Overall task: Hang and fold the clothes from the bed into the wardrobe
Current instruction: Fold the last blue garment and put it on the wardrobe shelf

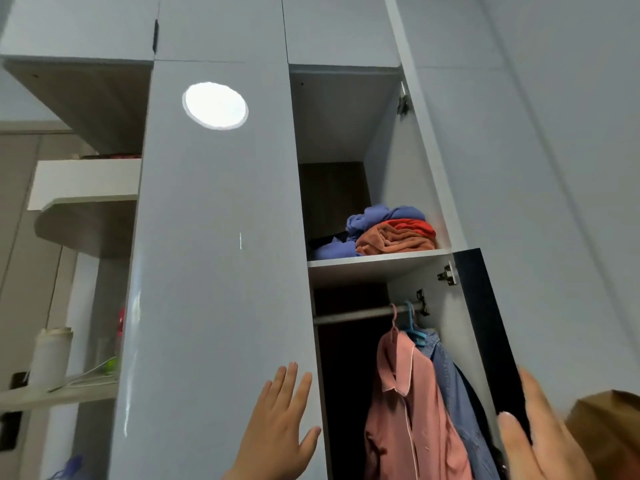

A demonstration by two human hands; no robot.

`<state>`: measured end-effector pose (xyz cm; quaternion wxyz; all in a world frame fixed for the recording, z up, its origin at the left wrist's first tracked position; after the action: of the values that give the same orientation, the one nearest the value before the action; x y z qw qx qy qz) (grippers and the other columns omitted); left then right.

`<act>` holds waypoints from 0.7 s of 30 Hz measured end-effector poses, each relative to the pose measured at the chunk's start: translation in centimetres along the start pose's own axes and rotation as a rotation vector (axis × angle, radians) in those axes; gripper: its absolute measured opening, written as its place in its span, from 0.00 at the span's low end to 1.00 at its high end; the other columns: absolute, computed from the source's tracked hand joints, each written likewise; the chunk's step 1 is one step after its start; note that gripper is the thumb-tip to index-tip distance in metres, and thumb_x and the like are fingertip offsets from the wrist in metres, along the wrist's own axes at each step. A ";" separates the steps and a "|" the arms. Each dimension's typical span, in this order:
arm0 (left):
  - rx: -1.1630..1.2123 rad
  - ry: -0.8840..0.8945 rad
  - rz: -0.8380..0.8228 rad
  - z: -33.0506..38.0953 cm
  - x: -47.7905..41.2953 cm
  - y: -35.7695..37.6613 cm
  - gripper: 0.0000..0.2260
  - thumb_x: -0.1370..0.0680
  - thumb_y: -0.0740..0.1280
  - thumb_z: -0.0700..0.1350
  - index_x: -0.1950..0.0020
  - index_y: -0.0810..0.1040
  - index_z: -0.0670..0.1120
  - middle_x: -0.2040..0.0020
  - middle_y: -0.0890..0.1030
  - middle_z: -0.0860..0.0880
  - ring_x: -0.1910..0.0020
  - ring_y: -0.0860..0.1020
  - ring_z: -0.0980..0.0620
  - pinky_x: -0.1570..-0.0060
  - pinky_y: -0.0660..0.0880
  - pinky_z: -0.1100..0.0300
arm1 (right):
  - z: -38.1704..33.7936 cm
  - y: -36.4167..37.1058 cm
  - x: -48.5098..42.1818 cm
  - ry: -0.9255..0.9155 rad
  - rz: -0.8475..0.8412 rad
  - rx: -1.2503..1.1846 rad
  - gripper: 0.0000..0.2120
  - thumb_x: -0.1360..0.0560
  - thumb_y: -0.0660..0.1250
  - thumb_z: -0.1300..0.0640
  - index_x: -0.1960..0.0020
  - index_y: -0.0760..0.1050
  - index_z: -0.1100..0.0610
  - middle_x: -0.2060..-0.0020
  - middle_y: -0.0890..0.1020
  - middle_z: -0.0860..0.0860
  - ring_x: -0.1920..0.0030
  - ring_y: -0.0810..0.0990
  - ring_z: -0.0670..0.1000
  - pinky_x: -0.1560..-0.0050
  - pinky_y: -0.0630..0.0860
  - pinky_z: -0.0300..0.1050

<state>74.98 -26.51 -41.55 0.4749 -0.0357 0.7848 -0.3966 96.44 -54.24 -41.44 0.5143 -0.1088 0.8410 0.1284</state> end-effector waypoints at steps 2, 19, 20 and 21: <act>0.007 0.007 -0.029 -0.7 -0.6 1.6 0.43 0.32 0.62 0.67 0.22 0.54 0.51 0.25 0.60 0.48 0.24 0.56 0.45 0.29 0.45 0.56 | -0.5 0.3 -0.4 -0.013 0.019 -0.023 0.21 0.31 0.56 0.40 0.41 0.64 0.20 0.37 0.75 0.37 0.42 0.73 0.33 0.40 0.61 0.21; 0.207 0.033 -0.024 -5.2 -1.9 4.3 0.37 0.32 0.48 0.66 0.23 0.57 0.58 0.24 0.53 0.62 0.24 0.53 0.61 0.31 0.47 0.69 | 1.2 22.2 0.7 0.196 -0.677 -0.060 0.05 0.22 0.64 0.55 0.54 0.68 0.48 0.63 0.75 0.48 0.67 0.71 0.43 0.60 0.72 0.35; 0.192 0.083 0.019 -5.4 -1.7 3.9 0.34 0.31 0.51 0.66 0.24 0.61 0.59 0.25 0.56 0.63 0.25 0.56 0.63 0.31 0.50 0.69 | 1.6 23.3 0.7 0.196 -0.673 -0.065 0.05 0.22 0.64 0.56 0.55 0.68 0.49 0.64 0.75 0.48 0.68 0.70 0.43 0.61 0.71 0.35; 0.171 0.109 -0.022 -5.4 -1.6 3.8 0.30 0.30 0.55 0.65 0.28 0.68 0.60 0.27 0.62 0.63 0.28 0.62 0.64 0.33 0.56 0.70 | 2.0 24.1 0.7 0.203 -0.662 -0.076 0.06 0.22 0.64 0.56 0.56 0.68 0.49 0.65 0.75 0.48 0.68 0.69 0.43 0.62 0.71 0.35</act>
<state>72.85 -20.05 -41.64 0.4286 0.0179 0.7722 -0.4688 90.18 -30.88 -40.40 0.4375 -0.4070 0.8014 -0.0259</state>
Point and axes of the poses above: each hand's wrist, its own x-axis away from the middle knuckle, its own y-axis out of the palm, z = x × y, the point moved 7 cm from there along -x, towards the middle knuckle
